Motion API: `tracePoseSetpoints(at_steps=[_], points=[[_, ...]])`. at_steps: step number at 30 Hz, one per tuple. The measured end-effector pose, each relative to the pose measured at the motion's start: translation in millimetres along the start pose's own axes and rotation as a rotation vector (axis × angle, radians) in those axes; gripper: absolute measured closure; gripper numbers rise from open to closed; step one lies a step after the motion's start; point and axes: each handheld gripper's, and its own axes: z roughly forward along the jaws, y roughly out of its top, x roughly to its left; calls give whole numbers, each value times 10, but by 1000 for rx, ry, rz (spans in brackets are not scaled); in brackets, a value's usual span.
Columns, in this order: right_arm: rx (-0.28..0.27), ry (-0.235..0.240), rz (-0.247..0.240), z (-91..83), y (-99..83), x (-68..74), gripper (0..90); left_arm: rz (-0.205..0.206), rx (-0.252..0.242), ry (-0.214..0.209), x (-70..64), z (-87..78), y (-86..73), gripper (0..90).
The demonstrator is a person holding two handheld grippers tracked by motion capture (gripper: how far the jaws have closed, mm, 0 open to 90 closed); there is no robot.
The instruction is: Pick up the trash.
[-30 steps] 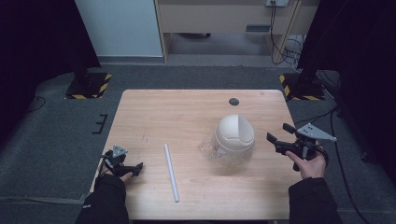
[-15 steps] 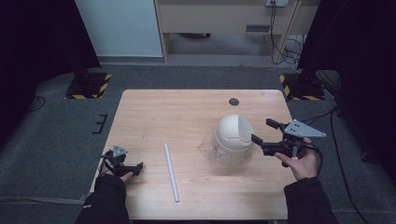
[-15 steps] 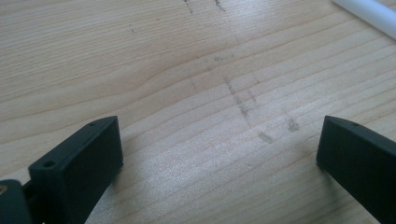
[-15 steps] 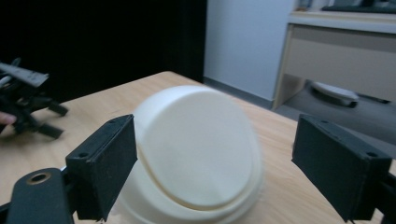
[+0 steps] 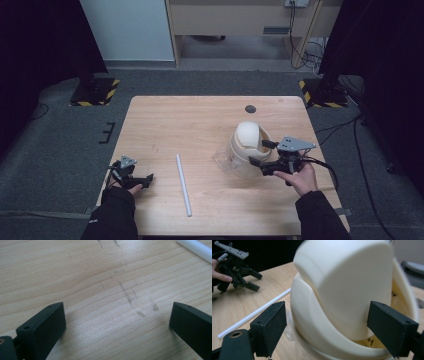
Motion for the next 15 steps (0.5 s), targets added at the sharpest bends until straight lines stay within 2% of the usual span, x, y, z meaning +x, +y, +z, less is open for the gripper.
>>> tracePoseSetpoints(at_steps=[5, 9, 12, 15], points=[[10, 19, 16, 82, -21, 5, 154, -10, 3, -12, -5, -11, 19, 30], [19, 41, 27, 125, -26, 4, 156, -16, 12, -36, -20, -33, 53, 98], [13, 47, 21, 94, -17, 4, 173, -12, 24, -34, -29, -55, 77, 158], [-19, 42, 22, 9, 13, -9, 174, -16, 1, -31, -51, -86, 105, 172]])
